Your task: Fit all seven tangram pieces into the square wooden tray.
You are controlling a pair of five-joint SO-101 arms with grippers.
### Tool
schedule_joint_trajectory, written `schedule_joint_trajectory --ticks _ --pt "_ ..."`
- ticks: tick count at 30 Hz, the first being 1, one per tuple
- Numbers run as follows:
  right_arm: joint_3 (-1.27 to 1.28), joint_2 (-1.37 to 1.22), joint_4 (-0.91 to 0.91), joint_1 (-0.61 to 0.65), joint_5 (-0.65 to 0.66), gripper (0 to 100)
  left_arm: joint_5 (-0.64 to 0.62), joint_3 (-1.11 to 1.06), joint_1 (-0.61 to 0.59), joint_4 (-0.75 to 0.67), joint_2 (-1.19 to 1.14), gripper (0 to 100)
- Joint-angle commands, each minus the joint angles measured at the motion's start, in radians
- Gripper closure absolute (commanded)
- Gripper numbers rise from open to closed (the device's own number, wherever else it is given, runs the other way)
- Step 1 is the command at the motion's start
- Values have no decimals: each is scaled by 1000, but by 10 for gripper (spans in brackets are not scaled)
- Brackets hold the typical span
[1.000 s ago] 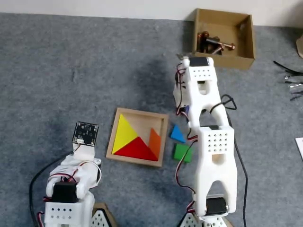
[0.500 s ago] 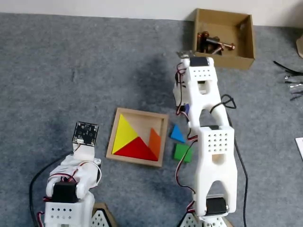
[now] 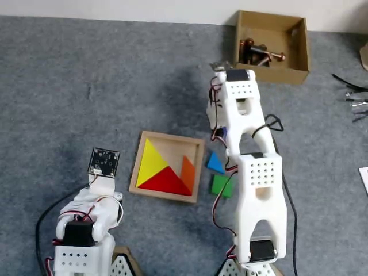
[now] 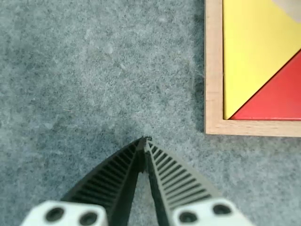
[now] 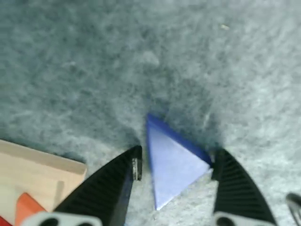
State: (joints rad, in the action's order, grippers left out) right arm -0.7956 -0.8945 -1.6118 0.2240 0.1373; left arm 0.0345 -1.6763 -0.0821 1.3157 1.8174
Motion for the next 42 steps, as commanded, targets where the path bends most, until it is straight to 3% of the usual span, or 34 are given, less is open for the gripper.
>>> schedule_joint_trajectory --ticks 1,42 --pt "-10 82 13 15 12 803 9 -19 -10 5 5 995" --pt "-76 105 -107 15 11 830 9 -19 -10 5 5 995"
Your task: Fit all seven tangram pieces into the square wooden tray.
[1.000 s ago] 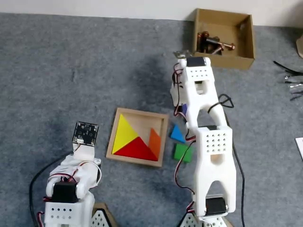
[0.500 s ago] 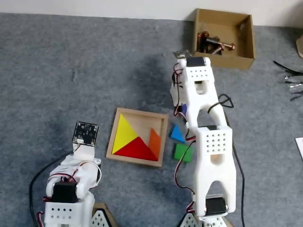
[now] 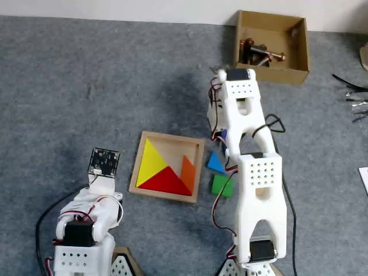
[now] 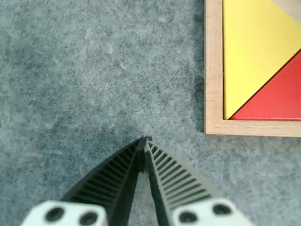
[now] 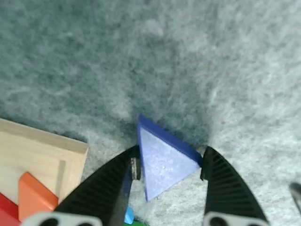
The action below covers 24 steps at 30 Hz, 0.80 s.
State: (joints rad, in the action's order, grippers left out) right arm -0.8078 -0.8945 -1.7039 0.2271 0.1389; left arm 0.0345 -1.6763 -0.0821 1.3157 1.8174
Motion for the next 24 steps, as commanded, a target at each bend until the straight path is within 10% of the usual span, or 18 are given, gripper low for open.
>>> schedule_joint_trajectory --ticks 1,24 --pt "-65 104 -15 13 9 841 9 -19 -10 5 5 995" --pt "-68 108 -50 12 11 854 9 -19 -10 5 5 995"
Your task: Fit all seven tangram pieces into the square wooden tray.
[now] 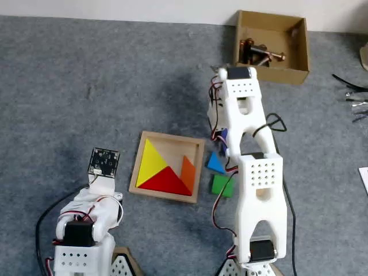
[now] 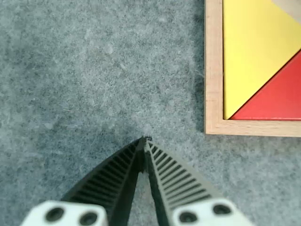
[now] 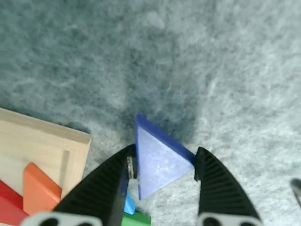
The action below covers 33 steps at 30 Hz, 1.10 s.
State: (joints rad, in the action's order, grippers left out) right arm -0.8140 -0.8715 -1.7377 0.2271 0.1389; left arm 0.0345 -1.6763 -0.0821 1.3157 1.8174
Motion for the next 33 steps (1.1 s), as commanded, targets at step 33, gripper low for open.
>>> schedule_joint_trajectory --ticks 33 --pt "193 475 -24 183 11 854 9 -19 -10 5 5 995"
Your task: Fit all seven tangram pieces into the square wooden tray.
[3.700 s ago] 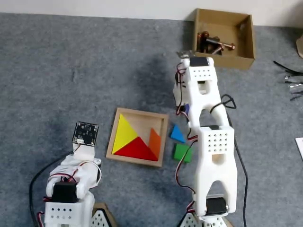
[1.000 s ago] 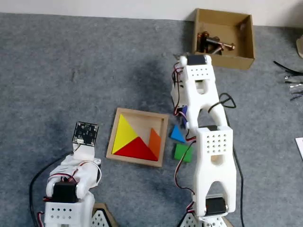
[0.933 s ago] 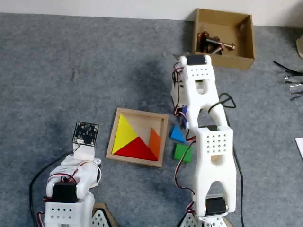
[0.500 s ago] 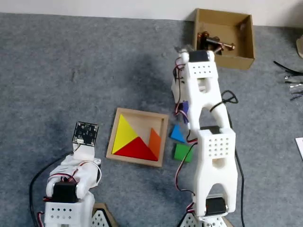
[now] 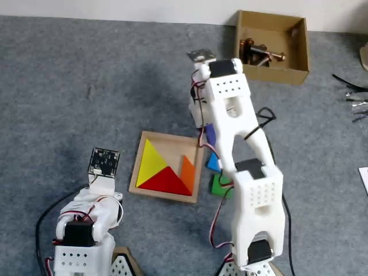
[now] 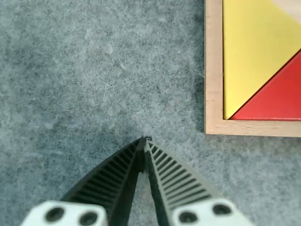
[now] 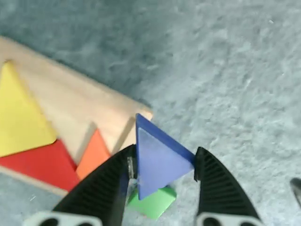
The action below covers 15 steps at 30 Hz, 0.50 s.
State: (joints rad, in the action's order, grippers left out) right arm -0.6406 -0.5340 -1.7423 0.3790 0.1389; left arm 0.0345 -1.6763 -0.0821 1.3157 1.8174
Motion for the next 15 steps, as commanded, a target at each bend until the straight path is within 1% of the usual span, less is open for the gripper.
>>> schedule_joint_trajectory --ticks 1,8,15 --pt "45 166 -19 42 12 854 9 -19 -10 5 5 995" --pt "251 309 -12 131 109 854 9 -19 -10 5 5 995" --pt "298 332 -10 136 137 854 9 -19 -10 5 5 995"
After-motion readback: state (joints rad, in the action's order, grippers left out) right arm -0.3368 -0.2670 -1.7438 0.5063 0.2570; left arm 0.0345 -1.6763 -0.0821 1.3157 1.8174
